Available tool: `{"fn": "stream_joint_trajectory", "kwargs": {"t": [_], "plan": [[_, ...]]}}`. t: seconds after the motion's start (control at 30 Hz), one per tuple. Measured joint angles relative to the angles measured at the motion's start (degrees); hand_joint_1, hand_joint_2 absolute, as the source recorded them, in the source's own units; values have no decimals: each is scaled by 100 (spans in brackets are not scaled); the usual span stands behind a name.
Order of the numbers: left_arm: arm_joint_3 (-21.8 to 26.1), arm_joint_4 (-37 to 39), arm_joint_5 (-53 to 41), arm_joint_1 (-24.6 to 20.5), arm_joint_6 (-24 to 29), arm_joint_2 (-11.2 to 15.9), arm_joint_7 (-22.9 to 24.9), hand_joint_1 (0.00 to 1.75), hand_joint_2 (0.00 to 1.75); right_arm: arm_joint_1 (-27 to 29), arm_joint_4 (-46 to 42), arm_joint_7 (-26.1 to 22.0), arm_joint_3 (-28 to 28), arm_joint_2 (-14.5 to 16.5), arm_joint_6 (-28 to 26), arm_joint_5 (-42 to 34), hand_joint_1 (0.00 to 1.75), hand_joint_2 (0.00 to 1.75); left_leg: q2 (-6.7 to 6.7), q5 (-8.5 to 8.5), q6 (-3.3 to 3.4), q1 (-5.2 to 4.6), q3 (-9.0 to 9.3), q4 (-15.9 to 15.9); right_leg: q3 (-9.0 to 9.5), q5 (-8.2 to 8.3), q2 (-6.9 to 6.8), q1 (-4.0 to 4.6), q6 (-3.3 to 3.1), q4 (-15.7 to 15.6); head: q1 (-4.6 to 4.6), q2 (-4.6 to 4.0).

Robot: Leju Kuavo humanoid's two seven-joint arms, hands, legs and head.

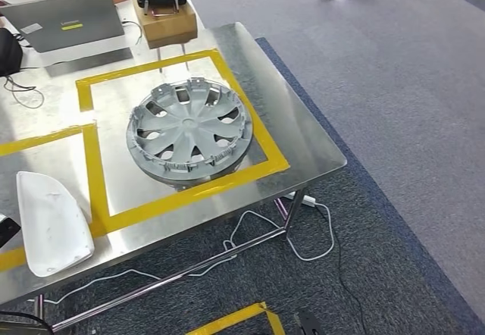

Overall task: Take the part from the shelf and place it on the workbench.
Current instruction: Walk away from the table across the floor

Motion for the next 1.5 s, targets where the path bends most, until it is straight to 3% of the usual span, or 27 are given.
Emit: {"fn": "stream_joint_trajectory", "kwargs": {"t": [0.07,0.13,0.2,0.27,0.3,0.33,0.4,0.47,0.53,0.7,0.73,0.83,0.9,0.97,1.03,1.07,1.1,1.13,1.2,1.27,1.33,1.4,1.43,1.5], "plan": [[0,0,0,-1,0,-1,0,0,0,-2,0,-1,0,-2,0,0,0,0,-116,-10,-9,-4,26,2,247,444,66,0,-43,-642,1,0],[1,0,0,-6,-1,-1,0,0,0,-11,0,-2,0,-2,1,1,0,0,-218,-22,-43,-13,28,14,588,744,239,-14,-78,-1378,-3,1],[2,0,0,-3,-3,-1,0,0,0,-17,0,0,-1,-2,1,1,0,0,-301,-7,-105,-4,0,12,713,768,323,-12,-99,-1617,-7,1],[9,0,1,12,-4,5,0,0,0,-20,0,2,-3,0,0,2,0,0,-345,12,-176,22,-18,-7,731,794,250,-7,-145,-1651,-7,1],[14,0,1,16,-4,8,0,0,0,-22,0,2,-3,2,-1,3,0,0,-276,-27,-209,22,-41,37,745,809,210,-14,-179,-1676,-18,1],[18,0,2,8,-5,10,0,0,0,-24,0,1,-4,3,-1,4,0,0,-169,-126,-241,16,-112,187,760,822,161,-24,-212,-1702,-28,1],[16,1,4,-6,-9,4,0,0,0,-20,0,-1,-6,5,-2,5,0,0,74,-473,-298,13,-424,841,779,823,60,-30,-257,-1729,-51,1],[11,5,4,6,-14,-8,0,0,0,-8,0,0,-9,5,-2,7,0,0,138,-742,-332,30,-754,1516,779,813,-26,-27,-273,-1729,-51,1],[11,9,4,17,-15,-14,0,0,0,-3,0,1,-11,5,-2,7,0,0,141,-802,-341,38,-865,1735,779,810,-59,-27,-275,-1728,-50,1],[11,11,4,19,-17,-21,0,0,0,-1,0,3,-16,5,-2,7,0,0,143,-713,-349,45,-853,1702,785,804,-104,-29,-268,-1728,-52,1],[11,13,4,18,-17,-24,1,0,0,-5,0,5,-19,5,-2,8,0,0,210,-495,-358,51,-645,1309,802,790,-149,-32,-247,-1724,-53,1],[10,16,4,24,-15,-46,10,0,0,-18,0,8,-31,-1,-5,13,0,0,385,10,-254,27,-9,45,870,723,-342,14,-112,-1723,-37,1],[13,16,4,33,-15,-54,15,0,0,-21,0,8,-34,-4,-7,15,0,0,314,-3,-150,27,8,-14,865,664,-356,15,-38,-1699,-29,1],[13,15,4,22,-15,-56,15,0,0,-25,0,8,-35,-4,-7,17,0,0,237,4,-72,42,17,-25,685,424,-200,-3,10,-1309,-11,1],[9,16,4,18,-15,-69,16,0,0,-16,0,9,-35,-4,-7,18,0,0,155,-3,-28,32,14,-24,295,54,-46,-4,20,-492,7,1],[7,17,4,20,-15,-79,16,0,0,-7,0,11,-35,-4,-7,18,0,0,105,-5,-20,24,13,-23,115,-52,-20,-3,15,-152,10,1],[7,17,4,22,-15,-86,16,0,0,0,0,13,-36,-4,-7,18,0,0,50,-7,-16,15,16,-21,21,-49,-8,0,4,-3,10,1],[7,17,4,23,-15,-91,16,0,0,4,0,15,-38,-5,-7,19,0,0,-6,-7,-16,8,22,-20,41,71,3,2,-16,-92,9,1],[7,17,4,22,-15,-95,16,0,0,-2,0,15,-43,-8,-7,21,0,0,-115,-12,-24,5,39,-18,356,497,115,3,-69,-818,10,0],[7,17,4,16,-15,-95,16,0,0,-10,0,15,-47,-8,-6,22,0,0,-213,-16,-65,-6,29,1,673,735,292,-10,-110,-1485,7,0],[8,17,5,19,-15,-93,16,0,0,-13,0,16,-52,-9,-6,22,0,0,-299,7,-139,6,-4,0,765,737,335,-1,-132,-1642,5,1],[16,17,6,35,-15,-85,16,0,0,-17,0,16,-57,-10,-7,22,0,0,-326,13,-213,29,-25,-6,789,763,257,0,-184,-1670,3,1],[21,17,7,35,-16,-78,16,0,0,-20,0,15,-60,-10,-8,23,0,0,-253,-47,-243,24,-63,73,807,780,212,-9,-218,-1701,-15,1],[22,18,7,16,-17,-76,15,0,0,-22,0,15,-61,-8,-9,30,0,0,-12,-342,-293,12,-305,582,834,800,109,-23,-269,-1747,-48,0]]}}
